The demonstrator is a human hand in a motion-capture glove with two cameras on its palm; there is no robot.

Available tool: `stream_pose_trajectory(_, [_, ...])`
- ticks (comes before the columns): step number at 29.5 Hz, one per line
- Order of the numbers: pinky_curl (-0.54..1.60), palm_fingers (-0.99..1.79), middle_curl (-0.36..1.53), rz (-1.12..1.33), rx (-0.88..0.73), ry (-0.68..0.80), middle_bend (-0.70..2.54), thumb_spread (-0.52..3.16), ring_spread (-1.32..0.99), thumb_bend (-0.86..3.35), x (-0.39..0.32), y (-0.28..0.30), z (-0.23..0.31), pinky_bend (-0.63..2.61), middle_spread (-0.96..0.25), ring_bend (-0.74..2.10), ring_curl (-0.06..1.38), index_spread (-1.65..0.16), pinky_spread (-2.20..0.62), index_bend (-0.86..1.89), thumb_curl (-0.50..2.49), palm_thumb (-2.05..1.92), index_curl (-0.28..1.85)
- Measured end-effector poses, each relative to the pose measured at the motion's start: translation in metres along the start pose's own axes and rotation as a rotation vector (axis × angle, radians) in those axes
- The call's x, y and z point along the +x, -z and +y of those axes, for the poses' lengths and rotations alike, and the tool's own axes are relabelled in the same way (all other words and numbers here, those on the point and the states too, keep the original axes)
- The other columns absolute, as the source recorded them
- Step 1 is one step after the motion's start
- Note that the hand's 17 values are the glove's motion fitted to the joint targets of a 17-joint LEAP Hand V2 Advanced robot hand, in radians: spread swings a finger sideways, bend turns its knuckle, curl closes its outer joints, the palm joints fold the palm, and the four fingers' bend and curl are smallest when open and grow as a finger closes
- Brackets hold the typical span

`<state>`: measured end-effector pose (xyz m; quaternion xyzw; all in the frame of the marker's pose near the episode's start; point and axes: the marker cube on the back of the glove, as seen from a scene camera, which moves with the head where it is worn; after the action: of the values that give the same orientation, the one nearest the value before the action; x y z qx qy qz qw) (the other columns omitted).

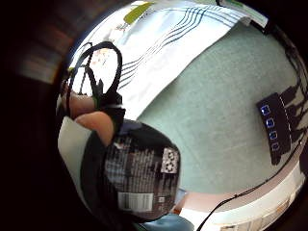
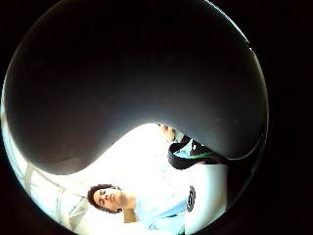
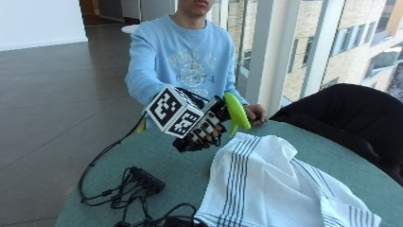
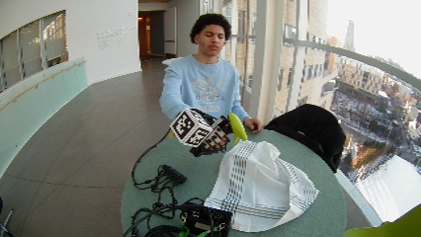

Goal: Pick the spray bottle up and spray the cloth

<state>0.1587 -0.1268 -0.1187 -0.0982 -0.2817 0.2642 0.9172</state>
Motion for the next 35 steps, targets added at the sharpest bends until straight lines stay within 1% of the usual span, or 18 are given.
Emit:
stream_pose_trajectory(15, [0.29, 1.21, 0.5, 0.024, -0.021, -0.016, 0.45, 0.96, -0.06, -0.02, -0.0041, -0.0045, -0.0023, 0.18, -0.09, 0.53, 0.4, -0.19, 0.1, 0.18, 0.53, 0.83, 0.5])
stream_pose_trajectory(35, [0.3, 1.22, 0.49, 0.044, -0.011, 0.002, 0.46, 0.98, -0.06, -0.02, -0.0101, -0.0096, -0.0045, 0.18, -0.08, 0.54, 0.4, -0.19, 0.06, 0.19, 0.53, 0.82, 0.51])
